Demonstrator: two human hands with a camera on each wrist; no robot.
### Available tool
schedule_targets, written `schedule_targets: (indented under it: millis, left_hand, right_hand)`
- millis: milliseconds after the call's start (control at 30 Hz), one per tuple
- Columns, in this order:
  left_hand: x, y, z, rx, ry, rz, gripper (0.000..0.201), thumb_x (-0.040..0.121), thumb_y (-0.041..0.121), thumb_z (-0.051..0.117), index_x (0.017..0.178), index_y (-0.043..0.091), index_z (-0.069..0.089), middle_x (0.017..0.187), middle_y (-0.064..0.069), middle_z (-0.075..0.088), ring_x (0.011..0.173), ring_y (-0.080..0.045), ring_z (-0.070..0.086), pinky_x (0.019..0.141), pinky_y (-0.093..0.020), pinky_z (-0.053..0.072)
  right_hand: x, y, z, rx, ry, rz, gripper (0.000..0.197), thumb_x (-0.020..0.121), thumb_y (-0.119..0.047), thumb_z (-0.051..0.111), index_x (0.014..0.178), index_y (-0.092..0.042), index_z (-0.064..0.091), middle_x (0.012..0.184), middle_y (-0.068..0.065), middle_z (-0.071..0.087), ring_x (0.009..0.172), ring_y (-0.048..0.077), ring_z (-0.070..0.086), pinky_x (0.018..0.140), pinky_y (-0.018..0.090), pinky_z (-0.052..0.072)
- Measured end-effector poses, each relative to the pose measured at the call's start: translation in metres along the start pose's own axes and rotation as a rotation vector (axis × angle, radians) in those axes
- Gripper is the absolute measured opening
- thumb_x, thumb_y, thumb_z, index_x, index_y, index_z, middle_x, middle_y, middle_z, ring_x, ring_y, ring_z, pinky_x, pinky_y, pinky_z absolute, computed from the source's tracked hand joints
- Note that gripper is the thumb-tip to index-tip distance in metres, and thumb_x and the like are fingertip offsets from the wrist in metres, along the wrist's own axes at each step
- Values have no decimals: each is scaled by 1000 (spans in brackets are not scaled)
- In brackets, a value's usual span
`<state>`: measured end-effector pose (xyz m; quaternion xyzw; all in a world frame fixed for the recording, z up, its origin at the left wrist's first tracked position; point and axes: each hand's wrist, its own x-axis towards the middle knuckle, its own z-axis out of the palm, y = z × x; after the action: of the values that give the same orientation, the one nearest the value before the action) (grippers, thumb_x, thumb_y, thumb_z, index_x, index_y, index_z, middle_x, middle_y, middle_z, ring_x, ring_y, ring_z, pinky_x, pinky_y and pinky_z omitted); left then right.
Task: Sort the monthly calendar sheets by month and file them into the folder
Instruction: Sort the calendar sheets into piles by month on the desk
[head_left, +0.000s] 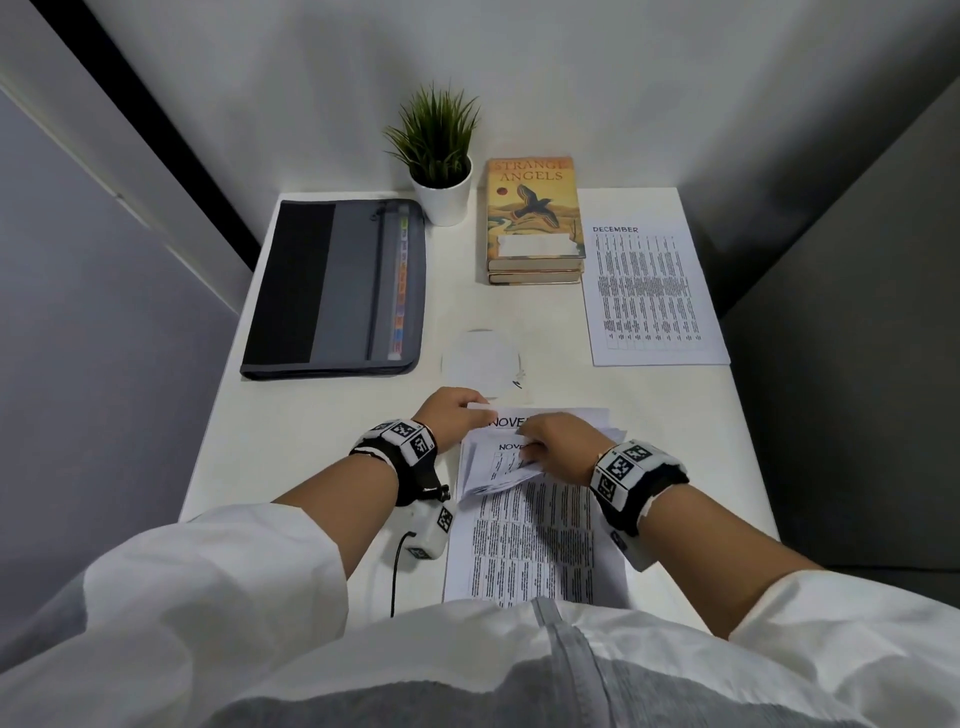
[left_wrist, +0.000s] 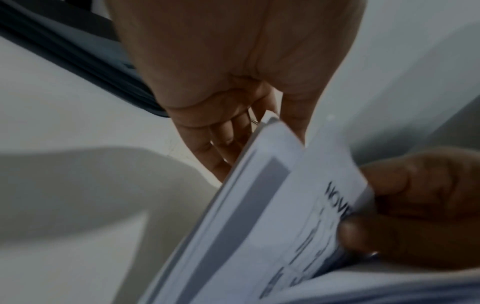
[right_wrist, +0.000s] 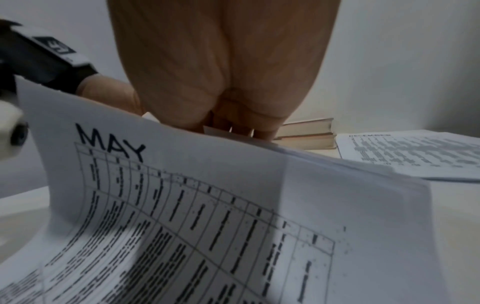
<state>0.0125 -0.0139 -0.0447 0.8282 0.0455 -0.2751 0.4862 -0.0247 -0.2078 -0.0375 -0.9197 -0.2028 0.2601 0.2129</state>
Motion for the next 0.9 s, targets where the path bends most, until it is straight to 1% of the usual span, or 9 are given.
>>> schedule_targets:
  millis: [167, 267, 333, 400, 500, 633, 700, 800, 900]
  left_hand:
    - [-7, -1, 6, 92, 46, 53, 12, 86, 23, 71, 84, 12, 66, 62, 7, 50, 59, -10, 46, 52, -11, 35]
    - [-9, -2, 12, 189, 34, 41, 23, 86, 26, 72, 97, 7, 67, 92, -10, 64, 89, -26, 58, 77, -26, 43]
    - [-8, 0, 13, 224, 41, 45, 19, 89, 18, 68, 100, 3, 67, 108, -15, 65, 104, -31, 60, 84, -30, 44]
    - [-10, 3, 13, 268, 39, 96, 13, 90, 8, 59, 97, 2, 68, 102, -14, 68, 100, -31, 62, 77, -26, 44]
    - [-13, 3, 13, 306, 43, 161, 15, 90, 7, 55, 95, 4, 69, 91, -6, 66, 83, -19, 57, 69, -20, 39]
    - [-15, 0, 11, 220, 1, 198, 6, 88, 17, 68, 82, 16, 68, 72, 9, 61, 61, -1, 52, 58, -16, 38]
    - [-13, -3, 9, 201, -22, 202, 7, 86, 23, 71, 82, 17, 69, 73, 7, 64, 60, -3, 52, 58, -15, 40]
    - [-12, -6, 5, 236, -27, 193, 12, 85, 28, 72, 82, 17, 70, 60, 7, 54, 52, -3, 41, 52, -19, 34]
    - [-10, -6, 3, 209, -46, 156, 27, 89, 35, 66, 68, 18, 62, 53, 8, 37, 49, -6, 31, 52, -23, 27]
  right_hand:
    - [-2, -3, 5, 27, 9, -23, 13, 87, -9, 55, 78, -7, 64, 85, 5, 64, 83, 25, 57, 67, 28, 35]
    - [-8, -1, 8, -19, 84, -49, 11, 87, -13, 58, 84, -7, 66, 93, 6, 62, 92, 26, 53, 78, 32, 40]
    - [-12, 3, 9, -17, 176, -33, 15, 89, -15, 58, 92, -4, 67, 105, 9, 56, 99, 28, 50, 84, 36, 42]
    - [-15, 7, 6, 3, 269, 9, 19, 93, -16, 54, 101, -3, 65, 117, 8, 52, 106, 27, 50, 85, 36, 44]
    - [-14, 10, 4, -41, 339, 64, 22, 97, -21, 49, 109, -6, 61, 131, 4, 48, 115, 24, 48, 80, 35, 48]
    - [-10, 6, 10, 36, 370, 92, 24, 96, -19, 51, 119, -13, 53, 119, 4, 56, 109, 25, 47, 75, 33, 43]
    - [-7, 6, 11, 82, 380, 103, 29, 95, -19, 52, 124, -14, 53, 116, 3, 59, 109, 24, 46, 77, 34, 41]
    - [-5, 8, 11, -41, 388, 92, 21, 92, -18, 56, 111, -10, 62, 106, 6, 61, 103, 26, 46, 81, 36, 39]
    - [-6, 10, 12, -100, 393, 72, 15, 89, -17, 58, 100, -9, 63, 100, 5, 60, 98, 26, 47, 79, 35, 38]
